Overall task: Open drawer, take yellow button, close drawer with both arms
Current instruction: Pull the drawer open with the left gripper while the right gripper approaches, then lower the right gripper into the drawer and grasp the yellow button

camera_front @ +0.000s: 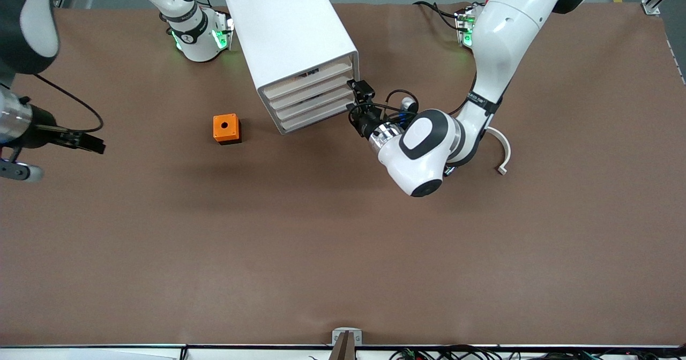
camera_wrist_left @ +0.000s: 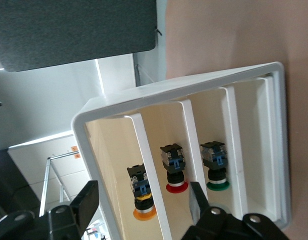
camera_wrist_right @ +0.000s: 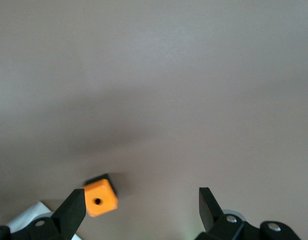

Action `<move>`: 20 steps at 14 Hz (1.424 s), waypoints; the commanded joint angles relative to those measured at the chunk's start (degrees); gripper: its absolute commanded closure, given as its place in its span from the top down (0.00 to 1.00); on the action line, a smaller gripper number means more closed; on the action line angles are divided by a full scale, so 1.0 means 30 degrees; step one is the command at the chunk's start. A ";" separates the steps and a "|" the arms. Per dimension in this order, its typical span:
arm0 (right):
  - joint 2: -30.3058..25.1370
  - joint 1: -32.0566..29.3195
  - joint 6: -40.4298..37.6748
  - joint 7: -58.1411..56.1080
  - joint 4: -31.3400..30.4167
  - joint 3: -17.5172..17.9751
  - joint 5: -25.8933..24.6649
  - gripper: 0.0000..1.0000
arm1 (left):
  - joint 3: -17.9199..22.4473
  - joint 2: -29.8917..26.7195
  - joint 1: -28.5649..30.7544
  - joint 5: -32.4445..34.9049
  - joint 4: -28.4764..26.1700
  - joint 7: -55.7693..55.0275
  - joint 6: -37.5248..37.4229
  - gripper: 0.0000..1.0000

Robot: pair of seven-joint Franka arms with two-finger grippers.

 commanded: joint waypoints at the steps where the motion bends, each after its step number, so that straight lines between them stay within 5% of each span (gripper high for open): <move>1: 0.0121 0.1699 0.0821 0.4055 -0.0173 -0.0019 0.0868 1.00 | 0.0154 0.0634 -0.1024 -0.0544 0.0228 -0.0588 0.0345 0.74; 10: 0.0707 0.6095 0.2816 1.3552 -0.0144 -0.0048 0.2190 1.00 | -0.0022 0.0986 -0.2635 -0.1129 0.0081 -0.2084 0.0641 0.62; 13: 0.0998 0.7413 0.3253 1.6657 -0.0232 -0.0048 0.2161 1.00 | -0.0022 0.1015 -0.3076 -0.1188 0.0081 -0.2114 0.0670 0.43; 16: 0.1088 0.8440 0.4162 1.9385 -0.0437 -0.0048 0.2131 1.00 | 0.0182 0.1190 -0.2901 -0.1072 0.0110 -0.2465 0.0670 0.06; 20: 0.1059 0.9262 0.4164 2.1027 -0.0437 -0.0048 0.2015 1.00 | 0.0913 0.1104 -0.1735 -0.0925 0.0315 -0.2349 0.0612 0.00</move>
